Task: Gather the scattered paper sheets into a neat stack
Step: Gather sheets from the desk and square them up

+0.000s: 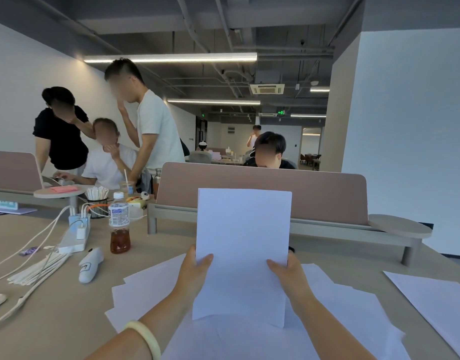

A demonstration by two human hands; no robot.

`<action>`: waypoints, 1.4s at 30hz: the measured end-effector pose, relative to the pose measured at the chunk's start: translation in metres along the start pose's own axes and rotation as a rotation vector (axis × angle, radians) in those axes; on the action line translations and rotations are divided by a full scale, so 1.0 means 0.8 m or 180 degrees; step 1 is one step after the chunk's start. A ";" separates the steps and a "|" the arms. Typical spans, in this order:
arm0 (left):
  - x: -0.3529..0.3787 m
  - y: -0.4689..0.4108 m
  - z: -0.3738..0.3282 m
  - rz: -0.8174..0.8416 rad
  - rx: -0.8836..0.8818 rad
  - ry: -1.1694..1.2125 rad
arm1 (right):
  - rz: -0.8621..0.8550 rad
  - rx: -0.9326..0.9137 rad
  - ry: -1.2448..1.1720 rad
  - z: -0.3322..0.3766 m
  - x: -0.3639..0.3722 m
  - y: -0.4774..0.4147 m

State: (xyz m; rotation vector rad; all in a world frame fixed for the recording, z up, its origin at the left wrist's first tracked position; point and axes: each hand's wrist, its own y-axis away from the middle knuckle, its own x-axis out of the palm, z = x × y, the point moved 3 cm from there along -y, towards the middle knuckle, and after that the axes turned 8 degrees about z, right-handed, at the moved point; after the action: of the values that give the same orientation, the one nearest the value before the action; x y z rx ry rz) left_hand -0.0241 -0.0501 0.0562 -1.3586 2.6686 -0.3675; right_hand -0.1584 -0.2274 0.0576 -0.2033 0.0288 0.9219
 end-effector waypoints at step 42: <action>0.215 -0.025 -0.021 0.0537 -0.0286 -0.0933 | -0.1180 0.0379 0.0476 -0.008 -0.216 0.045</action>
State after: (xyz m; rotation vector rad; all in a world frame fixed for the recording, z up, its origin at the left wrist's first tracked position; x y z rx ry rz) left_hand -0.1131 -0.1977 0.0773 -1.0992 2.5525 -0.0269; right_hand -0.2911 -0.3435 0.0649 -0.1597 0.1784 0.5324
